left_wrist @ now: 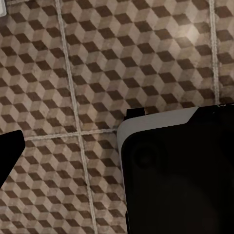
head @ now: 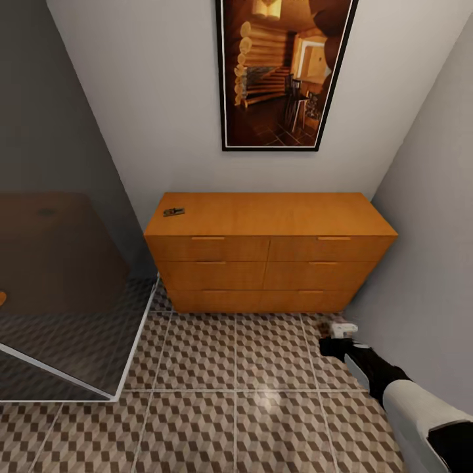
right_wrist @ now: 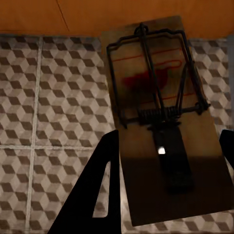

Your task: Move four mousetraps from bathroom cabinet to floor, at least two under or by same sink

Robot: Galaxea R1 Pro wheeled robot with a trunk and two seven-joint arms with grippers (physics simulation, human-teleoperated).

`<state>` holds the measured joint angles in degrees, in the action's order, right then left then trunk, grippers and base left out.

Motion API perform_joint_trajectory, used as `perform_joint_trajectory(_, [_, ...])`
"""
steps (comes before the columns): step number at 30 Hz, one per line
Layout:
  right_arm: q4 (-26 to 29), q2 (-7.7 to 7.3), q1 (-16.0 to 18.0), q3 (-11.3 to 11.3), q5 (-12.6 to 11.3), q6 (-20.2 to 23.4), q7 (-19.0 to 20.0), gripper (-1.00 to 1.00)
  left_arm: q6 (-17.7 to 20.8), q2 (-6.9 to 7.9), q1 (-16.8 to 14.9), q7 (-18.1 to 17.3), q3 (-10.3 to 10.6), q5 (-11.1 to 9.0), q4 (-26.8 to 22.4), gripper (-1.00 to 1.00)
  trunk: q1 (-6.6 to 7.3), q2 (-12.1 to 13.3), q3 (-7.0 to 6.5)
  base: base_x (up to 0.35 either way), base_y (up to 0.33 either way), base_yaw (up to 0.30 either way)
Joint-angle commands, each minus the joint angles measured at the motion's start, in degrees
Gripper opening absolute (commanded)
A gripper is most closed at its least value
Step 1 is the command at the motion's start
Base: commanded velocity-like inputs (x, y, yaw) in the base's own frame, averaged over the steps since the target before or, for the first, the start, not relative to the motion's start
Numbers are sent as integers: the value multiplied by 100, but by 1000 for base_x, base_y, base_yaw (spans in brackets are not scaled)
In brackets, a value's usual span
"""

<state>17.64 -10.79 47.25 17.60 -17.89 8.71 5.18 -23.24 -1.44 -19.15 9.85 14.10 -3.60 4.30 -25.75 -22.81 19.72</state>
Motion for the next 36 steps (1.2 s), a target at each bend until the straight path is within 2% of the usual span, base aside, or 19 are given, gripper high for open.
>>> perform_joint_trajectory(1, [-374,63,2,70,-58,-308,128,-100,-40,-5,-10,17,49,-36,27,100,-3,-11,9,0,0,0])
perform_joint_trajectory(2, [-572,96,-1,83,-58,-487,192,-100,-40,-5,-10,17,49,-36,27,100,-3,-11,9,0,0,0])
perform_joint_trajectory(3, [-946,153,-11,103,-54,-865,325,-100,-42,-5,-10,17,49,-36,27,100,-3,-11,9,0,0,0])
perform_joint_trajectory(6, [-1382,232,-91,124,-51,-1625,574,-100,-42,-5,-10,17,49,-36,27,100,-3,-11,9,0,0,0])
perform_joint_trajectory(8, [-1549,273,-442,132,-49,-2166,733,-100,-41,-5,-10,17,49,-36,27,100,-3,-11,9,0,0,0])
perform_joint_trajectory(12, [-1627,326,-909,136,-49,-2645,808,-100,-40,-5,-10,17,49,-36,27,100,-3,-11,9,0,0,0])
perform_joint_trajectory(16, [-1657,423,-1399,138,-48,-3389,825,-100,-40,-5,-10,17,49,-36,27,100,-3,-11,9,0,0,0])
perform_joint_trajectory(19, [-1667,537,-1773,138,-48,-4040,800,-100,-40,-5,-10,17,49,-36,27,100,-3,-11,9,0,0,0])
perform_joint_trajectory(22, [-1672,677,-2068,138,-48,-4502,729,-100,-40,-5,-10,14,49,-36,27,100,-3,-11,9,0,0,0])
perform_joint_trajectory(24, [-1675,837,-2327,138,-48,-5002,502,-100,-43,-5,-10,11,49,-36,27,100,-3,-11,9,0,0,0])
perform_joint_trajectory(26, [-1675,924,-2441,138,-48,-5280,323,-100,-45,-5,-10,10,49,-36,27,100,-3,-11,9,0,0,0])
perform_joint_trajectory(29, [-1676,1172,-2700,138,-43,-5958,-216,-100,-48,-5,-10,6,50,-36,27,100,-3,-11,9,0,0,0])
perform_joint_trajectory(31, [-1676,1272,-2791,138,-42,-6206,-439,-100,-48,-7,-10,3,51,-36,27,100,-3,-11,9,0,0,0])
perform_joint_trajectory(35, [-1676,1594,-3057,138,-27,-6819,-1138,-100,-54,-12,-10,0,56,-34,27,100,-3,-11,9,0,0,0])
perform_joint_trajectory(36, [-1676,1625,-3079,138,-26,-6871,-1218,-100,-55,-12,-10,0,57,-34,27,100,-3,-11,9,0,0,0])
